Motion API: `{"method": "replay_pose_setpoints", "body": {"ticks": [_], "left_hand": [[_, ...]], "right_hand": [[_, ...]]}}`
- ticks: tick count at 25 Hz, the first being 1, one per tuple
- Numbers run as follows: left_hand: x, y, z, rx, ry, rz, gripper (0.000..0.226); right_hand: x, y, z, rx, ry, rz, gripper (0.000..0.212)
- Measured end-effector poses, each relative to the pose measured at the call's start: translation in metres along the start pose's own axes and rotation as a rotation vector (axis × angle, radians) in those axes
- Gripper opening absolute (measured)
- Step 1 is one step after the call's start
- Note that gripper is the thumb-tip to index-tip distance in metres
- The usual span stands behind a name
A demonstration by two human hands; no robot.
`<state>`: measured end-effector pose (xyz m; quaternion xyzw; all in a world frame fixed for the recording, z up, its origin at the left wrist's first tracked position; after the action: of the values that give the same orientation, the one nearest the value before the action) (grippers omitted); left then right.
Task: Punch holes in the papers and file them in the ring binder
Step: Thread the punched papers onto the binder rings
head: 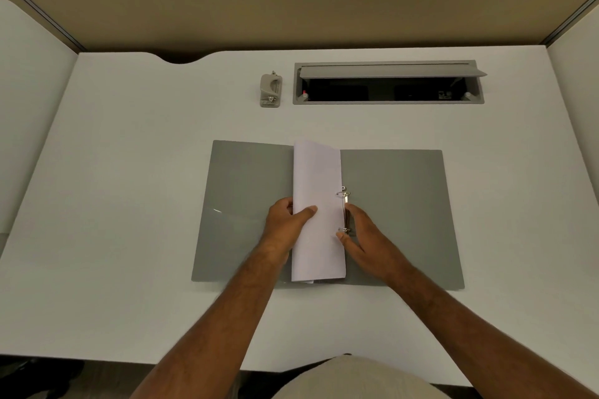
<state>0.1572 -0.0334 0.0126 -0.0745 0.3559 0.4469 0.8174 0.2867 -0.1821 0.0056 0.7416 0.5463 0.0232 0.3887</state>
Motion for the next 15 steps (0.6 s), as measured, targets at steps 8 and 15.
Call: {"method": "replay_pose_setpoints", "body": {"ticks": [8,15], "left_hand": [[-0.015,-0.042,0.018,-0.093,-0.007,-0.234,0.039],[-0.014,-0.084,0.023,0.058,-0.088,-0.315,0.046]], "right_hand": [[0.005,0.015,0.019,0.204,-0.072,0.004,0.056],[0.008,0.031,0.030,0.536,-0.187,0.117,0.029]]}}
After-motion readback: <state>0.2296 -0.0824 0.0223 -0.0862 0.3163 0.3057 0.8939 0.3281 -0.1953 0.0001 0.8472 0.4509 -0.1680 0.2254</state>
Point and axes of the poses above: each hand's wrist, its own x-axis towards the middle knuckle, its own y-axis out of the back of the hand, z = x × y, the point moved 7 cm from there along x, towards the middle knuckle, and after that the axes turned 5 degrees about -x, right-handed, at the moved point
